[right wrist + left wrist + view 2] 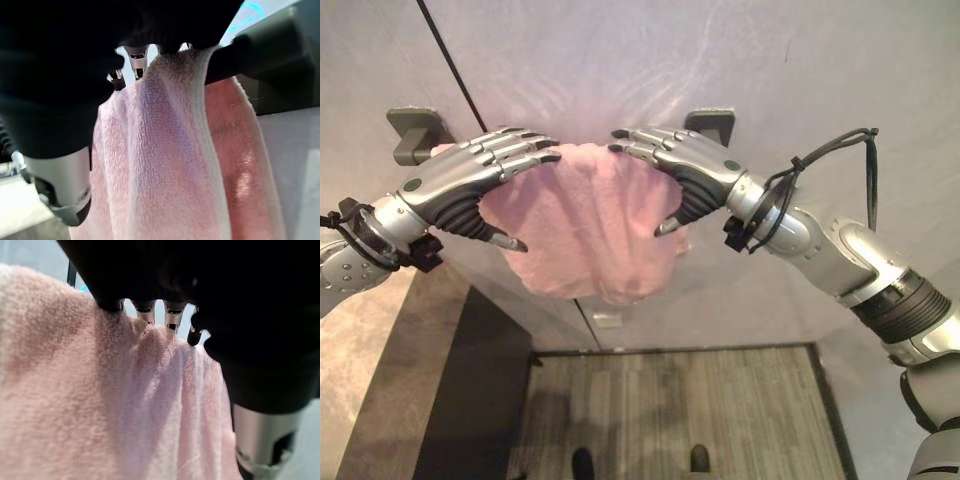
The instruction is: Put brush and paste in cup on sink, flatten towel.
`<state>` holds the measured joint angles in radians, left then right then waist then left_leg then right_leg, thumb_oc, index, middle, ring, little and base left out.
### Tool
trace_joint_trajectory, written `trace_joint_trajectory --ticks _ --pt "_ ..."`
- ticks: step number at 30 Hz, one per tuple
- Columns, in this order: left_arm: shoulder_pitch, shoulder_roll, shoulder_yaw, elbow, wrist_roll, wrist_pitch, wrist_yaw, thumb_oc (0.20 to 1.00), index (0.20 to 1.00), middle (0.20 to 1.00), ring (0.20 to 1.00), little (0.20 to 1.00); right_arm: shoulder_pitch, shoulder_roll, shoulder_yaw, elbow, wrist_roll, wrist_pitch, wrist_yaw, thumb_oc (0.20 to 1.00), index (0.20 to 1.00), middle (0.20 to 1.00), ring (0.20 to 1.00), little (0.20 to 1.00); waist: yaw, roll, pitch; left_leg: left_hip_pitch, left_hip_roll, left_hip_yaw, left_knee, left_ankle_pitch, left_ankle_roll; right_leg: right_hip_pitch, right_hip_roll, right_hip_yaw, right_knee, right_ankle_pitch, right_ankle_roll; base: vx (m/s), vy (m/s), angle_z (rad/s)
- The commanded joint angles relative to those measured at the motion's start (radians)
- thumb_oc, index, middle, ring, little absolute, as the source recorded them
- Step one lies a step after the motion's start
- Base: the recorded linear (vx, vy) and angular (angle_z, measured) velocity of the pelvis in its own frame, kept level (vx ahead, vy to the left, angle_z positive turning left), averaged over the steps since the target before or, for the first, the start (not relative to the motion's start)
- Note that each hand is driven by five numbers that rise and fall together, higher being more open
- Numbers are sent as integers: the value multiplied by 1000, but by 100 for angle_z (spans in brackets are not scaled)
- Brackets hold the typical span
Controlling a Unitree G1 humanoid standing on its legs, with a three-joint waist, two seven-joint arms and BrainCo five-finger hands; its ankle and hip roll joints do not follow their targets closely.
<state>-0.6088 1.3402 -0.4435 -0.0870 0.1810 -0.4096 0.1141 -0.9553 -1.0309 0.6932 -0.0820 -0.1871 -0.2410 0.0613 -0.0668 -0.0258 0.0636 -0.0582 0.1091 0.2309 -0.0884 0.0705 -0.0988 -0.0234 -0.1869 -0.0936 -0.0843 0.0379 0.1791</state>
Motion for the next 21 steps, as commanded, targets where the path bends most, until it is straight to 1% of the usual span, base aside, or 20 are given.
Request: trace_joint_trajectory --ticks 1,5,11,15,16,17,21 --pt "60 44 -9 85 56 7 -18 1000 1000 1000 1000 1000 -49 -57 110 4 -40 -22 38 1000 1000 1000 1000 1000 16 -1 -19 26 44 -20 1 -20 -35 -102 -39 20 -3 126 32 0 0 0" --pt "53 55 -47 128 118 7 -18 1000 1000 1000 1000 1000 -73 -72 158 15 -87 -30 41 1000 1000 1000 1000 1000 12 0 -14 21 46 -20 1 -18 -36 -107 -39 22 -3 128 35 0 0 0" --pt "116 49 -2 185 139 17 -21 1000 1000 1000 1000 1000 -29 -93 143 27 -121 -34 38 1000 1000 1000 1000 1000 15 1 -17 30 46 -19 1 -20 -35 -98 -38 22 -3 124 34 0 0 0" --pt "225 16 94 234 116 29 -30 1000 1000 1000 1000 1000 60 -114 98 48 -136 -34 48 1000 1000 1000 1000 1000 16 1 -25 40 47 -18 1 -25 -35 -84 -41 18 -3 118 33 0 0 0" --pt "259 5 128 239 110 31 -30 1000 1000 1000 1000 1000 88 -114 81 53 -132 -32 51 1000 1000 1000 1000 1000 17 2 -27 41 46 -19 1 -26 -35 -81 -41 17 -3 116 34 0 0 0" --pt "319 -23 190 267 102 42 -30 1000 1000 1000 1000 1000 145 -108 45 77 -129 -26 55 1000 1000 1000 1000 1000 16 2 -29 42 46 -22 1 -26 -35 -76 -41 12 -3 114 33 0 0 0" --pt "354 -64 234 336 107 62 -20 1000 1000 1000 1000 1000 204 -87 14 203 -161 -7 33 1000 1000 1000 1000 1000 18 5 -29 38 44 -25 1 -25 -35 -75 -43 7 -3 113 33 0 0 0"
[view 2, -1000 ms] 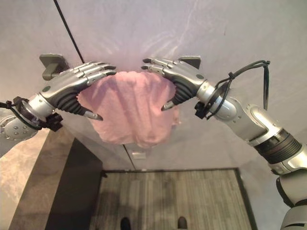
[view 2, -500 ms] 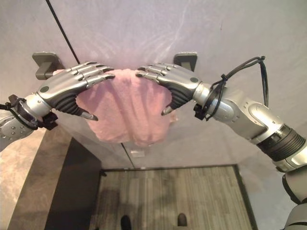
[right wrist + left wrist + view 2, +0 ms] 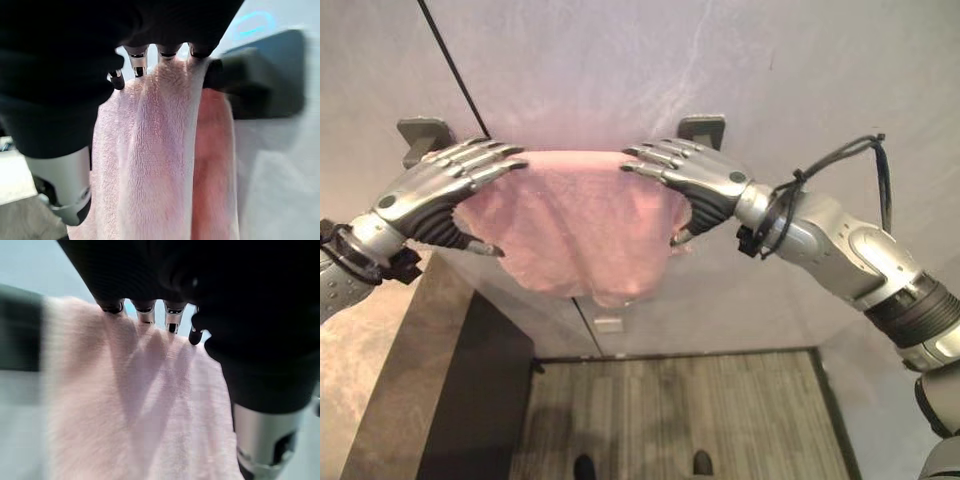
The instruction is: Put brush and paste in cup on sink, flatten towel.
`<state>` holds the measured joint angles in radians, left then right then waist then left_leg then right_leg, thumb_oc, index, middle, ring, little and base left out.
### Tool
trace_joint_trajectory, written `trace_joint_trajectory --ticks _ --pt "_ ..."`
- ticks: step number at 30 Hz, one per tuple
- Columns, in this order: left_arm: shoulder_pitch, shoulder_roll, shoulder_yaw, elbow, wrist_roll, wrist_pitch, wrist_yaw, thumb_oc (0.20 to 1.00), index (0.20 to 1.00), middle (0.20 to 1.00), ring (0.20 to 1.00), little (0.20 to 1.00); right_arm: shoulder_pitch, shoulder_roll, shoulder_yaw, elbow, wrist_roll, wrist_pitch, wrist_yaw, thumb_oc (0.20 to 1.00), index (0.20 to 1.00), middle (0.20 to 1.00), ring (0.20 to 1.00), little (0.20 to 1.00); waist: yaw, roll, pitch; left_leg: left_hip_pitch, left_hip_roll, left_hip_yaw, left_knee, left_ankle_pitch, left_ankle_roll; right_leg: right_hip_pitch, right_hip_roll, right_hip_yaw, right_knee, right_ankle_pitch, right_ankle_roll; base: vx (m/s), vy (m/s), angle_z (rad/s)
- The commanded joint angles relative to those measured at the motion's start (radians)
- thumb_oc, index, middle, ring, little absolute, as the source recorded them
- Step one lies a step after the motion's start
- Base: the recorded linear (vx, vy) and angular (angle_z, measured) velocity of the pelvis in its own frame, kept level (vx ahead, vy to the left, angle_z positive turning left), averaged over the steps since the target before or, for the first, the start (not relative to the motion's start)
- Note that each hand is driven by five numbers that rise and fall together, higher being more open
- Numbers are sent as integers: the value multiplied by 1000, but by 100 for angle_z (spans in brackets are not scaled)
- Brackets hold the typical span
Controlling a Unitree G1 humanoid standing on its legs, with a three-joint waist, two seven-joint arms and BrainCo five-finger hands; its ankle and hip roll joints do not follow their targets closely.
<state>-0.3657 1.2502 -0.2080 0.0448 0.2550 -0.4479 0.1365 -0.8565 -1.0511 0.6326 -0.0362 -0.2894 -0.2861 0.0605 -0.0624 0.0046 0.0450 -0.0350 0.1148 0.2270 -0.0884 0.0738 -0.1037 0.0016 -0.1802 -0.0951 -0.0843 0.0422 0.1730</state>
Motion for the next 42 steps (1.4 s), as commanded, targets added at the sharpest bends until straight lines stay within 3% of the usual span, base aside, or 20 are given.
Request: trace_joint_trajectory --ticks 1,8,15,17,20,21,25,26,29,36,42 --pt "114 18 4 226 32 102 -38 1000 1000 1000 1000 1000 112 -60 64 185 -62 43 24 1000 1000 1000 1000 1000 14 -25 -9 13 39 -22 1 -27 -31 -101 -50 8 -3 109 39 0 0 0" --pt "98 -63 23 325 -36 124 -24 1000 1000 1000 1000 1000 142 1 8 339 -79 76 -28 1000 1000 1000 1000 1000 21 -24 -7 3 37 -29 1 -22 -29 -102 -51 1 -3 110 38 0 0 0" --pt "131 -177 90 275 -114 134 -8 1000 1000 1000 1000 1000 207 84 -88 319 -50 93 -50 1000 1000 1000 1000 1000 26 -26 -14 5 35 -37 1 -25 -25 -94 -51 1 -3 104 34 0 0 0" --pt "141 -214 111 254 -141 130 1 1000 1000 1000 1000 1000 240 117 -144 295 -11 88 -76 1000 1000 1000 1000 1000 26 -27 -17 9 37 -38 1 -28 -24 -89 -50 -1 -3 101 33 0 0 0" --pt "166 -357 160 227 -251 119 40 1000 1000 1000 1000 1000 341 303 -322 304 224 70 -174 1000 1000 1000 1000 1000 27 -31 -29 31 40 -42 1 -41 -17 -65 -47 -5 -3 89 27 27 -4 7" --pt "165 -356 160 226 -251 119 40 1000 1000 1000 1000 1000 343 303 -323 304 224 70 -173 1000 1000 1000 1000 1000 28 -33 -30 28 39 -42 1 -37 -17 -69 -48 -4 -3 92 27 7 -8 11" --pt "176 -500 196 183 -348 107 64 1000 1000 1000 1000 1000 378 462 -410 276 416 48 -223 1000 1000 1000 1000 1000 36 -40 -53 58 44 -46 1 -51 -11 -40 -42 -6 -3 77 20 18 -2 4" --pt "176 -500 197 182 -348 108 64 1000 1000 1000 1000 1000 378 463 -410 275 416 49 -223 1000 1000 1000 1000 1000 36 -41 -54 55 43 -46 1 -48 -11 -43 -43 -5 -3 80 19 0 0 0" --pt "184 -610 227 139 -432 92 78 1000 1000 1000 1000 1000 388 564 -448 251 554 26 -235 1000 1000 1000 1000 1000 45 -48 -76 81 44 -44 1 -55 -5 -26 -38 1 -3 72 14 -5 3 -1" --pt "266 -720 293 128 -455 86 115 1000 1000 1000 1000 1000 511 654 -512 197 643 8 -239 1000 1000 1000 1000 1000 43 -54 -104 133 46 -21 1 -68 -1 2 -34 26 -3 66 10 -3 4 -4" --pt "337 -774 330 170 -472 80 125 1000 1000 1000 1000 1000 636 670 -551 225 658 11 -221 1000 1000 1000 1000 1000 37 -55 -114 151 50 -15 1 -72 -2 16 -32 29 -3 59 8 2 3 -6"
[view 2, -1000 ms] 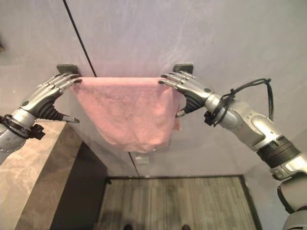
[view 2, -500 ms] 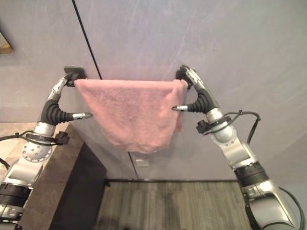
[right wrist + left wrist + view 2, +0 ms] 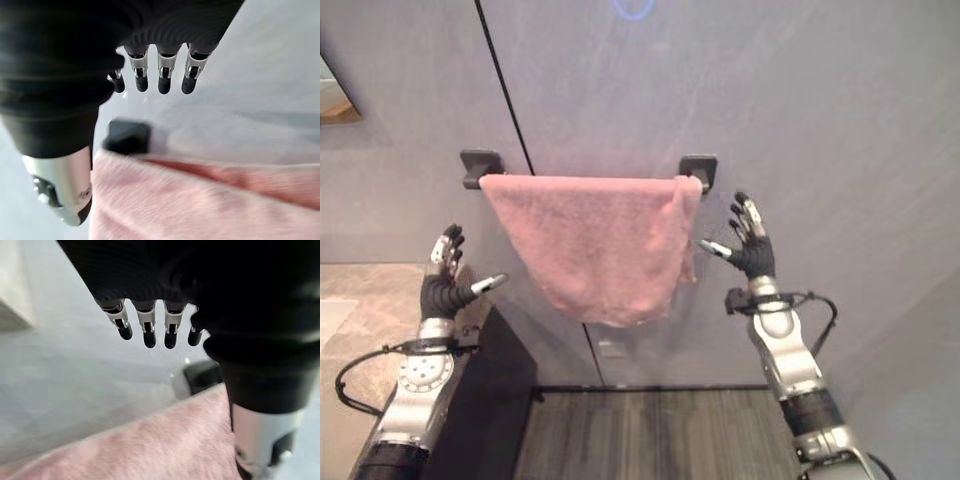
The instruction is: Put brush and paste in cup on sink, flatten towel.
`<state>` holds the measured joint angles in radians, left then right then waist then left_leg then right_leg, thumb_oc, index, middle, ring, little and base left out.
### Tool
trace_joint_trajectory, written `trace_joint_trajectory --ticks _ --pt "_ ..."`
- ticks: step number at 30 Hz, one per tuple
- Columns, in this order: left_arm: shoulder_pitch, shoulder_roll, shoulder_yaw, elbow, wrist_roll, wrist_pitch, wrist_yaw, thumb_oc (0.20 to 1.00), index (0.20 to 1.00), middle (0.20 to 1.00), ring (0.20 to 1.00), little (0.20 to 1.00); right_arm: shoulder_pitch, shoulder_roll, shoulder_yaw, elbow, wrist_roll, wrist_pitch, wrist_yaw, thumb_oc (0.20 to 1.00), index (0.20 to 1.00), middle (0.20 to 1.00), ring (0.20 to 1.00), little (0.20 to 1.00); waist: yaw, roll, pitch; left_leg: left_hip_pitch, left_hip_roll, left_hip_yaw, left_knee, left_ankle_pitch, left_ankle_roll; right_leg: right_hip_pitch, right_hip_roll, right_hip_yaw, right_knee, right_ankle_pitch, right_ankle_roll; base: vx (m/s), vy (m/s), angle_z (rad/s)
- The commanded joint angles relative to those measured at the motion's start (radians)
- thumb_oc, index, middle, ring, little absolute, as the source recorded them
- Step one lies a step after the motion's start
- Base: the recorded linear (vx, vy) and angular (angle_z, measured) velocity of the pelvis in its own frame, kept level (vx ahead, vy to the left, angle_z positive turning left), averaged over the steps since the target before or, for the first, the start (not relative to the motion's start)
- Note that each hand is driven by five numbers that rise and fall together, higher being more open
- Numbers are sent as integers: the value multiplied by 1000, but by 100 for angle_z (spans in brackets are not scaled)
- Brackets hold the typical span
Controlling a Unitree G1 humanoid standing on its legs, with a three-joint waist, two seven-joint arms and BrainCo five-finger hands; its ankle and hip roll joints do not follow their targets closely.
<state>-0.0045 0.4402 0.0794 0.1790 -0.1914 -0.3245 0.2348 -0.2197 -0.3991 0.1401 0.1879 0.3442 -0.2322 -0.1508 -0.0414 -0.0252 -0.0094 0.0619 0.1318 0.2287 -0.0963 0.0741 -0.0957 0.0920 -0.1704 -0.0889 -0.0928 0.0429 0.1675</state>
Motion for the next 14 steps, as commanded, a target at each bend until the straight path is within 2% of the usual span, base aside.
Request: trace_joint_trajectory --ticks 1,8,9,10,11,14 --pt "-9 23 47 49 -32 -44 28 1000 1000 1000 1000 1000 29 24 -66 18 27 -44 -7 1000 1000 1000 1000 1000 14 -25 -60 56 33 -15 9 -72 -9 -73 -41 24 6 58 12 0 0 0" --pt "59 -59 35 201 -73 -30 19 1000 1000 1000 1000 1000 167 75 -71 217 34 -21 15 1000 1000 1000 1000 1000 4 -28 -59 54 40 -17 9 -66 -13 -70 -37 21 6 56 8 0 0 0" --pt "62 -101 34 276 -151 -17 18 1000 1000 1000 1000 1000 187 88 -61 269 38 -11 21 1000 1000 1000 1000 1000 2 -28 -56 55 40 -18 9 -64 -14 -67 -36 20 6 56 7 0 0 0" --pt "61 -101 34 276 -151 -17 18 1000 1000 1000 1000 1000 187 88 -61 269 38 -11 21 1000 1000 1000 1000 1000 2 -29 -57 54 40 -18 9 -64 -14 -68 -36 20 6 56 7 0 0 0" --pt "75 -140 -3 353 -213 20 -6 1000 1000 1000 1000 1000 199 111 -36 406 51 16 20 1000 1000 1000 1000 1000 -6 -24 -46 52 42 -23 9 -60 -14 -66 -35 18 6 57 5 0 0 0" --pt "100 -150 -24 417 -187 47 -16 1000 1000 1000 1000 1000 204 116 -23 488 47 31 29 1000 1000 1000 1000 1000 -11 -21 -36 56 43 -26 9 -61 -13 -61 -35 18 6 54 4 -1 -2 3"
